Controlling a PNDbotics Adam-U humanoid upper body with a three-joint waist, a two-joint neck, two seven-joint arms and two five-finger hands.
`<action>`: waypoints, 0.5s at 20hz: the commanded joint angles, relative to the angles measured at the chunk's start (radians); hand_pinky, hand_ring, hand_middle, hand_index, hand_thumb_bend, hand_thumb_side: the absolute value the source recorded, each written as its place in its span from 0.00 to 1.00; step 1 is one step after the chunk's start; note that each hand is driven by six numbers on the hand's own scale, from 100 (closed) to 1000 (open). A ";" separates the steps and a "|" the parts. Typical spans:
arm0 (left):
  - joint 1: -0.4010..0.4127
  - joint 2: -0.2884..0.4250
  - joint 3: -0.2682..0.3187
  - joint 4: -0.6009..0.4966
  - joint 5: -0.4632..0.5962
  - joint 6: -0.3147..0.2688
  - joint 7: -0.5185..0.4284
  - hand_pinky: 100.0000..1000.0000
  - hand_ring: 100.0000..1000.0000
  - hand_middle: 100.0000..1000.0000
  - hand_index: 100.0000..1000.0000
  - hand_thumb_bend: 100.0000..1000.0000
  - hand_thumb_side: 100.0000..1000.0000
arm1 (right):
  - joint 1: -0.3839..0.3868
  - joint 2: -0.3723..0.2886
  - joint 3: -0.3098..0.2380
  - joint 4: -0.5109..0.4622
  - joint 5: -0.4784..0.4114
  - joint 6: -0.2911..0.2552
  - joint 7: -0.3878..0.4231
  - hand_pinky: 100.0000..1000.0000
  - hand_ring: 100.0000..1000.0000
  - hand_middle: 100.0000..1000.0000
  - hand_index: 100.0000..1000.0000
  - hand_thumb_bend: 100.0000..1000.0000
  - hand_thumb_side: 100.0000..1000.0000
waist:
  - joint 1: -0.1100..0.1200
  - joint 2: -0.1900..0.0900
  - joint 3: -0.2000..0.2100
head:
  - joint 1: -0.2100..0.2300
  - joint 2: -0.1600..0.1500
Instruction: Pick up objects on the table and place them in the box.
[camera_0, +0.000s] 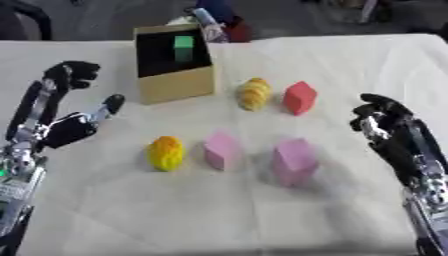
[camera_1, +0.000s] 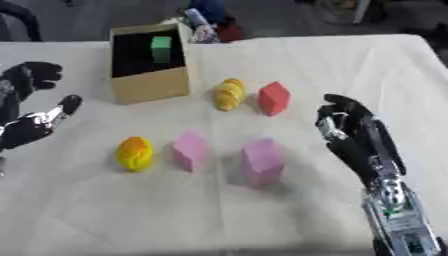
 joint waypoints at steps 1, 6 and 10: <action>-0.074 0.107 -0.064 0.005 -0.068 -0.020 -0.130 0.79 0.76 0.72 0.77 0.54 0.31 | -0.008 -0.027 0.002 -0.026 0.005 -0.002 0.006 0.60 0.54 0.57 0.78 0.00 0.40 | 0.010 -0.029 -0.005 | 0.006 0.005; -0.215 0.174 -0.186 0.048 -0.111 -0.052 -0.361 0.79 0.76 0.73 0.80 0.52 0.21 | -0.005 -0.030 0.006 -0.026 0.003 -0.002 0.010 0.60 0.54 0.57 0.78 0.00 0.40 | 0.013 -0.033 -0.018 | 0.012 0.005; -0.297 0.188 -0.254 0.086 -0.144 -0.081 -0.538 0.79 0.76 0.74 0.82 0.45 0.10 | -0.004 -0.031 0.008 -0.025 0.003 -0.002 0.012 0.59 0.54 0.57 0.78 0.00 0.40 | 0.016 -0.036 -0.024 | 0.006 0.005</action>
